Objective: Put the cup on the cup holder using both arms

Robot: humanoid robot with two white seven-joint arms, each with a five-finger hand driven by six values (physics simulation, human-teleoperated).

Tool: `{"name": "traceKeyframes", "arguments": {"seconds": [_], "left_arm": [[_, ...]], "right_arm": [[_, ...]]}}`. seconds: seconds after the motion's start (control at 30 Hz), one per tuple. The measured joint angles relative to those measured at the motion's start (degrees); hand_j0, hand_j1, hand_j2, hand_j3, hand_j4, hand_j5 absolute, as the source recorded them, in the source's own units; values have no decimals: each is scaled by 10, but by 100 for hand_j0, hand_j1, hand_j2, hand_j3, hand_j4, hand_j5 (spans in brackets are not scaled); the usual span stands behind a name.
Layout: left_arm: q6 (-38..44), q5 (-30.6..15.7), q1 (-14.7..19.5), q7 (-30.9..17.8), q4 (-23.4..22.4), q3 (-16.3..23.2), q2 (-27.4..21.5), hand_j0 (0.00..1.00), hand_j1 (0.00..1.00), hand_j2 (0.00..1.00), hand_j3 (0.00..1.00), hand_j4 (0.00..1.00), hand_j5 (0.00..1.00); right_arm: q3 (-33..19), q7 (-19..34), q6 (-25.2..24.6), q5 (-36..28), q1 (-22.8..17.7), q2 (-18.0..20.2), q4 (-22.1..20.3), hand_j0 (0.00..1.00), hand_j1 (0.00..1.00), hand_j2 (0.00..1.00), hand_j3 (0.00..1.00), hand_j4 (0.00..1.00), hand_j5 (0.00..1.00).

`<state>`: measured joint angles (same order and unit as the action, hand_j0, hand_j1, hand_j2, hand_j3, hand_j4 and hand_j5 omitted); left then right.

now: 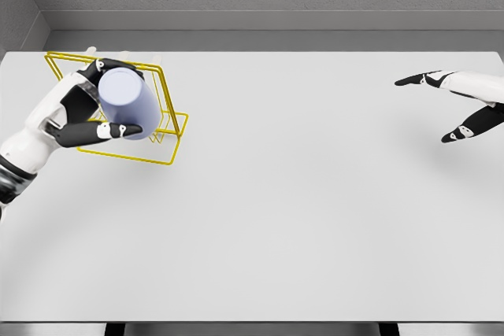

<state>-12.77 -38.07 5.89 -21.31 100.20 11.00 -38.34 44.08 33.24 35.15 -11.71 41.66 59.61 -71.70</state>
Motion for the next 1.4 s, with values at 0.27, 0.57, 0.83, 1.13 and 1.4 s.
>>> {"name": "traceKeyframes", "arguments": {"seconds": [0.27, 0.57, 0.83, 1.13, 1.4], "left_arm": [[0, -1, -1, 1, -1, -1, -1, 54, 54, 54, 54, 54, 54], [11, -2, 8, 3, -11, -2, 4, 54, 54, 54, 54, 54, 54], [13, -3, 2, 2, -11, -3, 1, 54, 54, 54, 54, 54, 54], [12, -5, 6, 2, -11, -3, 0, 54, 54, 54, 54, 54, 54], [14, -5, 11, 3, -14, -5, 2, 54, 54, 54, 54, 54, 54]], "right_arm": [[0, 0, 0, 0, 1, 0, 0, 100, 100, 100, 100, 100, 100], [0, 0, 0, 0, 1, 0, 0, 100, 100, 100, 100, 100, 100], [0, 0, 0, 0, 1, -5, -2, 100, 100, 100, 100, 100, 100], [0, 0, 0, 0, 1, -8, -2, 100, 100, 100, 100, 100, 100], [0, 0, 0, 0, 1, -9, -2, 100, 100, 100, 100, 100, 100]]}}
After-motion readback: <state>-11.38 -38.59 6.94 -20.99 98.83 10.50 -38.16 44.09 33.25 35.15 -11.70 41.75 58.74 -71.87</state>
